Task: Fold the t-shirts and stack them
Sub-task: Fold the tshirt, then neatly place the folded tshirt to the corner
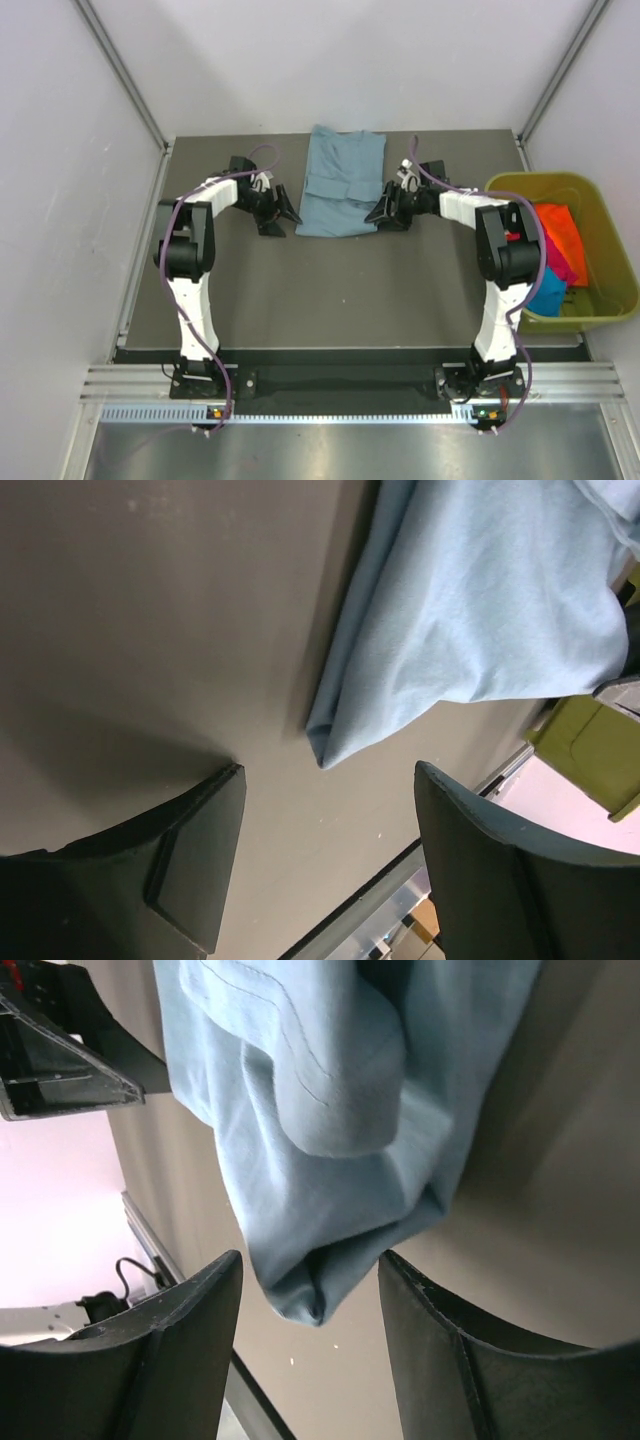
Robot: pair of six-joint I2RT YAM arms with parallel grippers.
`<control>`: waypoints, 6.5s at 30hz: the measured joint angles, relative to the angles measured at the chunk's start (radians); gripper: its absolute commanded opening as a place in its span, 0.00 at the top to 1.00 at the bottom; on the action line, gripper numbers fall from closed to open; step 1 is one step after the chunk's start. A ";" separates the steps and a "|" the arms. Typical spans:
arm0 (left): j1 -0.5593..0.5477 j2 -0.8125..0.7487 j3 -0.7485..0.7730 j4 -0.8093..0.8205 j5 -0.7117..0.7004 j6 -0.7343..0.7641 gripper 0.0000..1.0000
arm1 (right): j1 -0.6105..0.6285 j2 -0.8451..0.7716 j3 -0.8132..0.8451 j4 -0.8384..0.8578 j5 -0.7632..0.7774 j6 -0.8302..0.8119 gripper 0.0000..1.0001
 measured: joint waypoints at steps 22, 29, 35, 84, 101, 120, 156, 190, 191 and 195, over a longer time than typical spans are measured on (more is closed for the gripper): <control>-0.056 0.061 -0.008 0.089 0.071 -0.100 0.76 | 0.046 0.043 0.007 0.037 0.006 0.016 0.97; -0.055 0.032 -0.069 0.090 0.080 -0.103 1.00 | 0.039 -0.002 -0.048 0.024 0.015 -0.004 1.00; -0.066 -0.071 -0.083 0.005 0.065 -0.037 1.00 | 0.022 -0.122 -0.131 0.006 0.015 -0.019 1.00; -0.159 -0.216 0.151 -0.132 -0.171 0.158 1.00 | -0.024 -0.240 -0.009 -0.022 0.019 -0.082 1.00; -0.152 0.119 0.534 -0.074 -0.319 0.211 1.00 | -0.035 0.105 0.346 0.034 0.052 -0.084 1.00; -0.157 0.275 0.704 -0.016 -0.473 0.237 0.32 | -0.035 0.279 0.503 0.087 0.090 -0.062 0.23; -0.109 0.054 0.289 0.008 -0.088 0.089 0.39 | 0.058 0.373 0.536 0.212 0.034 0.060 0.35; 0.000 0.240 0.338 0.040 0.175 0.092 0.24 | 0.026 0.428 0.570 0.258 0.039 0.081 0.35; -0.001 0.244 0.338 0.044 0.185 0.084 0.27 | 0.026 0.428 0.567 0.260 0.039 0.081 0.35; -0.004 0.262 0.338 0.065 0.214 0.061 0.32 | 0.027 0.428 0.563 0.264 0.039 0.082 0.35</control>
